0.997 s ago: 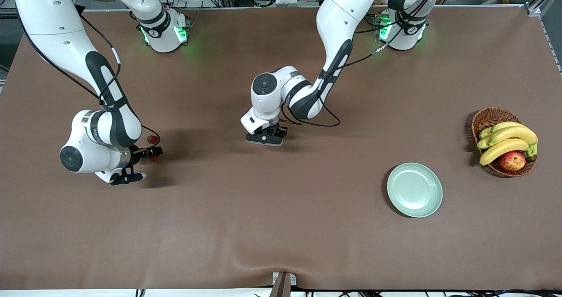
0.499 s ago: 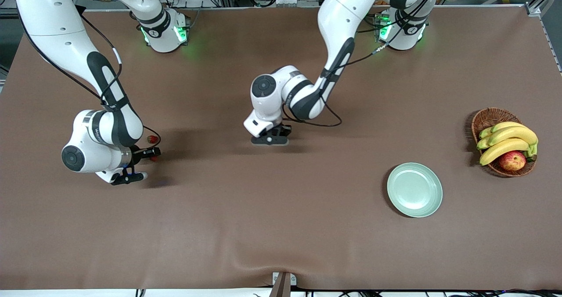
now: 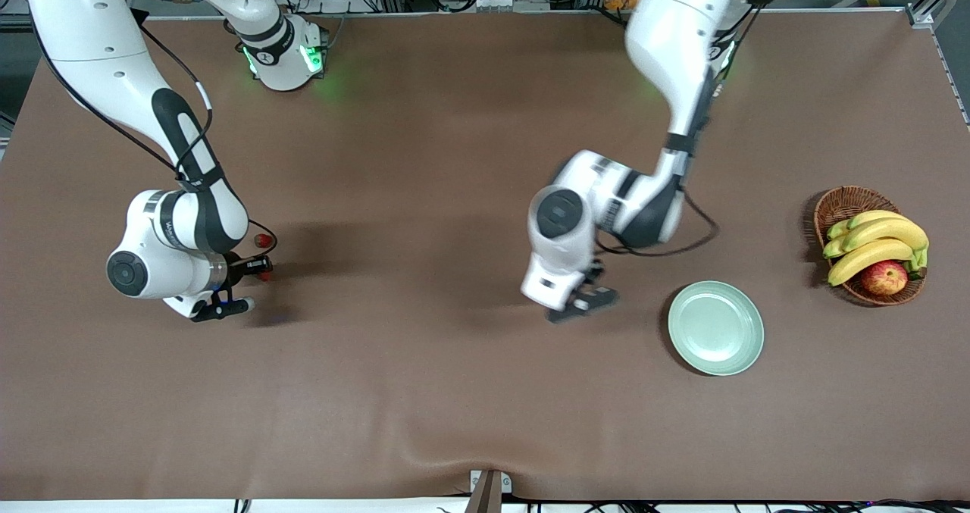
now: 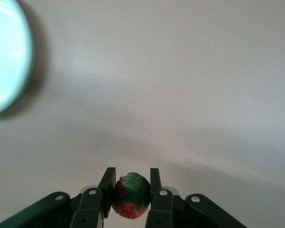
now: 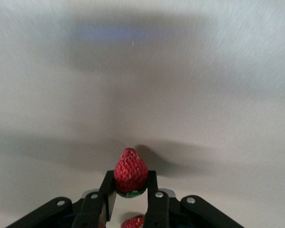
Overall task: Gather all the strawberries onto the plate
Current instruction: 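Carry the strawberry over the green plate and open the left gripper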
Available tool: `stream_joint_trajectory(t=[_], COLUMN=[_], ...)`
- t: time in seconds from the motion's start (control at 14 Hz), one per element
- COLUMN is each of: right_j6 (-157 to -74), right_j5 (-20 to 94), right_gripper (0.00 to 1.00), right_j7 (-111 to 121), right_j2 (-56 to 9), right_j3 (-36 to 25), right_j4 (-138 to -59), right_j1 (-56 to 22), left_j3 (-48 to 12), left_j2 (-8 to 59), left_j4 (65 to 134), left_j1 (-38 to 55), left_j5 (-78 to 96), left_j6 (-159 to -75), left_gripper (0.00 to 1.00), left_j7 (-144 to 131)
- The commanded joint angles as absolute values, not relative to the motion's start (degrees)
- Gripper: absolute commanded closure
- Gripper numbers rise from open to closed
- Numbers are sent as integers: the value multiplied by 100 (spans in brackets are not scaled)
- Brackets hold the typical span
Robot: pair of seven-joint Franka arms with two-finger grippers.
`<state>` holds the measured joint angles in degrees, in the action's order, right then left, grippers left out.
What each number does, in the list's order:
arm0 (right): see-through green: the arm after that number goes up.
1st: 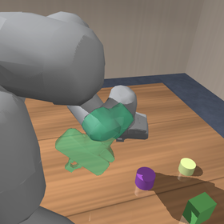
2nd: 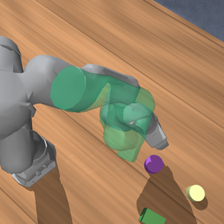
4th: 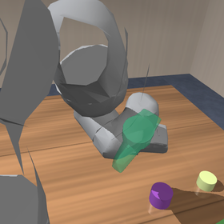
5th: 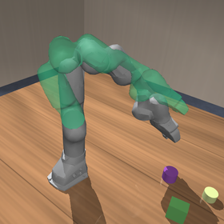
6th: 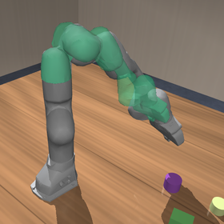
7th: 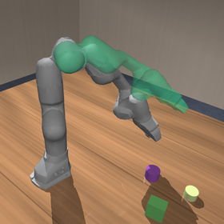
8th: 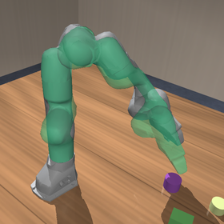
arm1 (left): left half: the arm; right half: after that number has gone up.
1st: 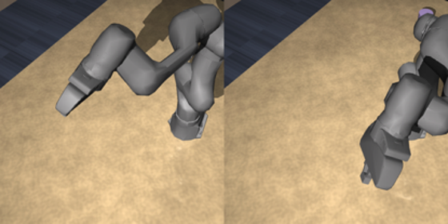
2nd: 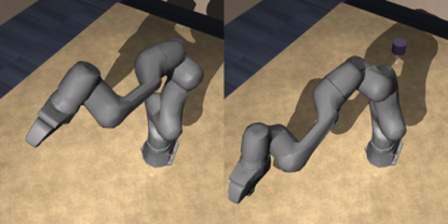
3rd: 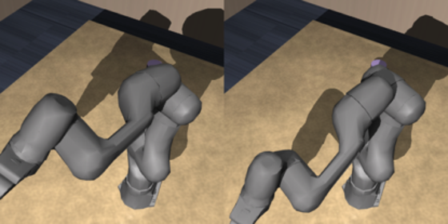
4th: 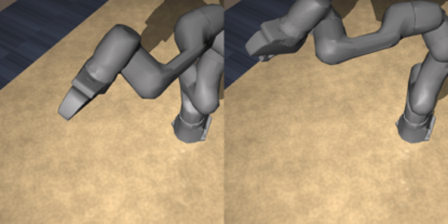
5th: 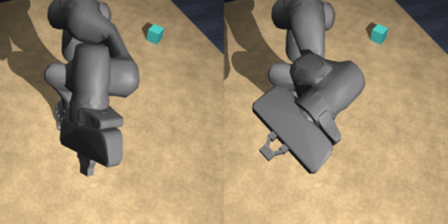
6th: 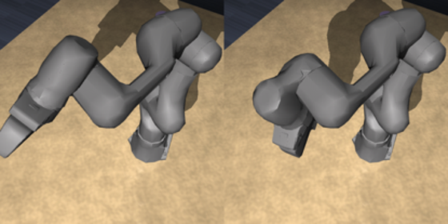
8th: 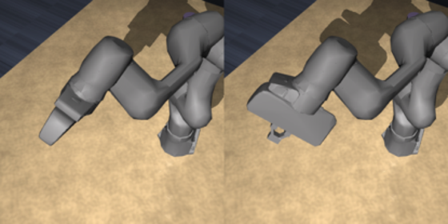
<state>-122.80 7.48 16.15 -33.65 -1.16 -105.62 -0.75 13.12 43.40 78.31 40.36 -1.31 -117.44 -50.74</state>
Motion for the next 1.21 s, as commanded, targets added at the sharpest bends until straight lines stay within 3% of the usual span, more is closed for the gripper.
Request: stream_joint_trajectory(t=[0.0, 0.21, 0.5, 0.78, 1.14], right_j6=[-12199, -12208, -12234, -12287, -12524], right_j5=[703, 965, 2186, 3083, 3638], right_gripper=[100, 100, 100, 100, 100], right_j7=[1582, 1547, 732, -736, -870], right_j2=[-3217, -3112, -3138, -3260, -3576], right_j3=[-79, -62, -62, -62, -70], right_j4=[-10249, -10108, -9853, -9818, -9703], right_j1=[-123, -394, -1184, -2142, -2969], left_j3=[1476, 1468, 1415, 1135, 923], left_j2=[4087, 4069, 4139, 4315, 4492], left_j4=[7954, 7980, 8042, 8199, 8507], left_j1=[3553, 2806, 1936, 1443, 1441], left_j5=[-290, -299, -290, -36, 0], left_j6=[-11383, -11338, -11373, -12013, -12673], left_gripper=[100, 100, 100, 100, 98], left_j7=[-5142, -5133, -4949, -4588, -4579])
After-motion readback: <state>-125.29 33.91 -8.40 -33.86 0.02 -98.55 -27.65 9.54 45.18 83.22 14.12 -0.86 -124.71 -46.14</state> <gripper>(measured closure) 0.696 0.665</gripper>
